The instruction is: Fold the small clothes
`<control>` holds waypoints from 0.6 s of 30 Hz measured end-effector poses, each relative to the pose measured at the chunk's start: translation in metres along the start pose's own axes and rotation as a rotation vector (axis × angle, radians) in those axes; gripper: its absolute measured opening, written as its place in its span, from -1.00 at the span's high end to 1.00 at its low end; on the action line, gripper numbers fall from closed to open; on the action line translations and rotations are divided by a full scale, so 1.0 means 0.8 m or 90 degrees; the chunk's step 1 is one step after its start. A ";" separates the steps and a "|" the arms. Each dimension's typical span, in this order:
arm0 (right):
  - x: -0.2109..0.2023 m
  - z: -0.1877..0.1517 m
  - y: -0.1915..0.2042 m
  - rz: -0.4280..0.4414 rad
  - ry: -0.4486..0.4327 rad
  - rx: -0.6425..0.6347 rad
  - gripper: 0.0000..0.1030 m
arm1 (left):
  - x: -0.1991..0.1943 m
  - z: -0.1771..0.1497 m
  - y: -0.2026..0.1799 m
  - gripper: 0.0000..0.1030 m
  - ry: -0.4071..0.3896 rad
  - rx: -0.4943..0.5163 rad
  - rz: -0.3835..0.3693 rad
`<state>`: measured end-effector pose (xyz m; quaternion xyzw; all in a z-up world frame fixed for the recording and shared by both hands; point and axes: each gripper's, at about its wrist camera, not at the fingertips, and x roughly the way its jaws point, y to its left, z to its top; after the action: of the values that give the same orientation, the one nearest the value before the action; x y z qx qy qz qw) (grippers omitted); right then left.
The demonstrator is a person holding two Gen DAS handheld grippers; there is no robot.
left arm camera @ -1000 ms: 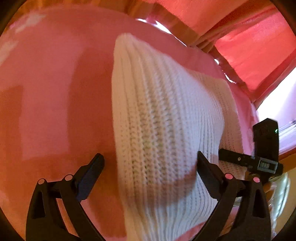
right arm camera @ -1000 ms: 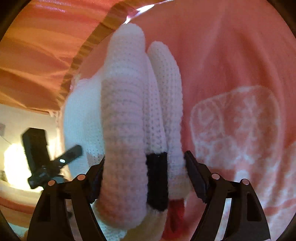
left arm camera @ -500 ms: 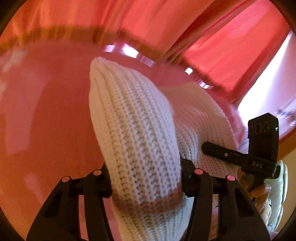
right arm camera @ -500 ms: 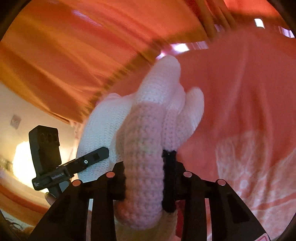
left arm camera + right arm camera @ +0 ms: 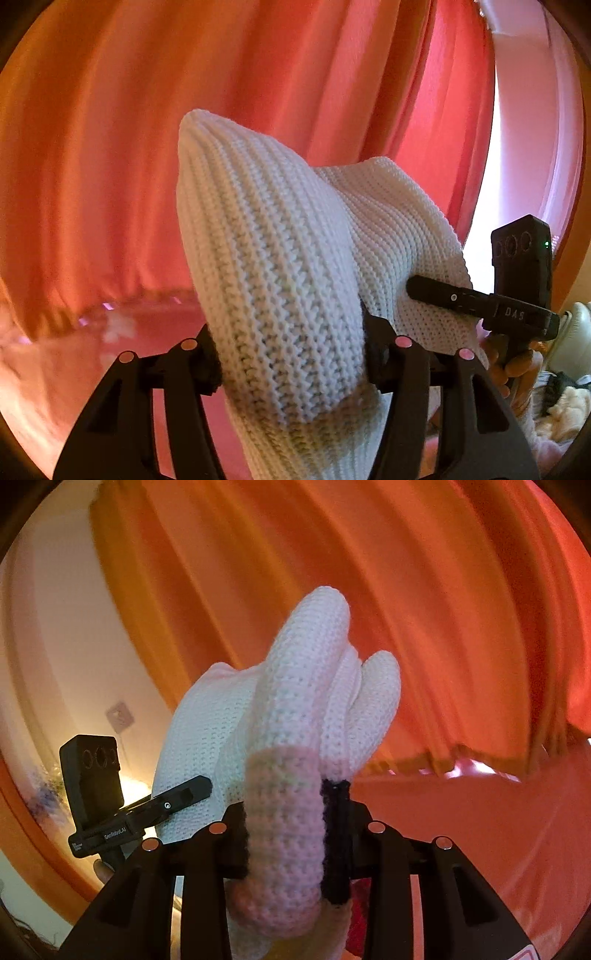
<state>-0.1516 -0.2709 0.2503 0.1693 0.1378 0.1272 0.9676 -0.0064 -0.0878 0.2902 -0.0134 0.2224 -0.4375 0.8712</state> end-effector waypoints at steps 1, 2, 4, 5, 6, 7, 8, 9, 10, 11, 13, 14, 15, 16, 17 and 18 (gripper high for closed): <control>0.011 0.003 0.005 0.005 -0.001 -0.003 0.35 | -0.002 0.003 0.008 -0.11 -0.008 0.002 0.007; 0.027 0.003 0.007 0.011 0.005 -0.005 0.34 | -0.006 0.002 0.018 -0.13 -0.013 0.003 0.013; 0.056 -0.004 -0.001 0.017 0.020 -0.001 0.34 | 0.005 -0.004 0.051 -0.13 -0.008 -0.012 0.027; 0.081 -0.013 -0.010 0.020 0.037 0.005 0.34 | 0.006 -0.011 0.061 -0.13 -0.002 -0.020 0.031; 0.096 -0.017 -0.014 0.019 0.049 0.010 0.34 | 0.017 -0.023 0.082 -0.13 0.007 -0.037 0.037; 0.123 -0.030 -0.027 0.017 0.070 0.021 0.34 | 0.024 -0.036 0.101 -0.13 0.016 -0.050 0.044; 0.148 -0.045 -0.041 0.018 0.092 0.032 0.34 | 0.032 -0.049 0.119 -0.13 0.025 -0.061 0.054; 0.164 -0.060 -0.053 0.017 0.108 0.041 0.34 | 0.050 -0.068 0.142 -0.13 0.037 -0.073 0.070; 0.194 -0.079 -0.068 0.011 0.130 0.053 0.34 | 0.064 -0.084 0.159 -0.13 0.048 -0.082 0.081; 0.214 -0.099 -0.078 0.006 0.146 0.059 0.34 | 0.080 -0.101 0.177 -0.13 0.061 -0.091 0.090; 0.271 -0.144 -0.112 -0.017 0.193 0.078 0.33 | 0.122 -0.148 0.215 -0.13 0.105 -0.114 0.110; 0.290 -0.161 -0.123 -0.023 0.212 0.084 0.31 | 0.138 -0.167 0.233 -0.13 0.127 -0.125 0.118; 0.318 -0.186 -0.141 -0.037 0.240 0.094 0.30 | 0.158 -0.192 0.253 -0.13 0.155 -0.137 0.129; 0.340 -0.207 -0.155 -0.050 0.266 0.106 0.26 | 0.178 -0.216 0.269 -0.13 0.182 -0.142 0.144; 0.365 -0.233 -0.175 -0.071 0.311 0.117 0.24 | 0.197 -0.239 0.282 -0.13 0.210 -0.146 0.163; 0.378 -0.247 -0.185 -0.087 0.342 0.119 0.24 | 0.214 -0.256 0.290 -0.13 0.241 -0.140 0.184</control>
<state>0.0982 -0.2594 -0.0496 0.2085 0.4111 0.0888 0.8830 0.1760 -0.0406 -0.0094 0.0061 0.4273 -0.2764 0.8608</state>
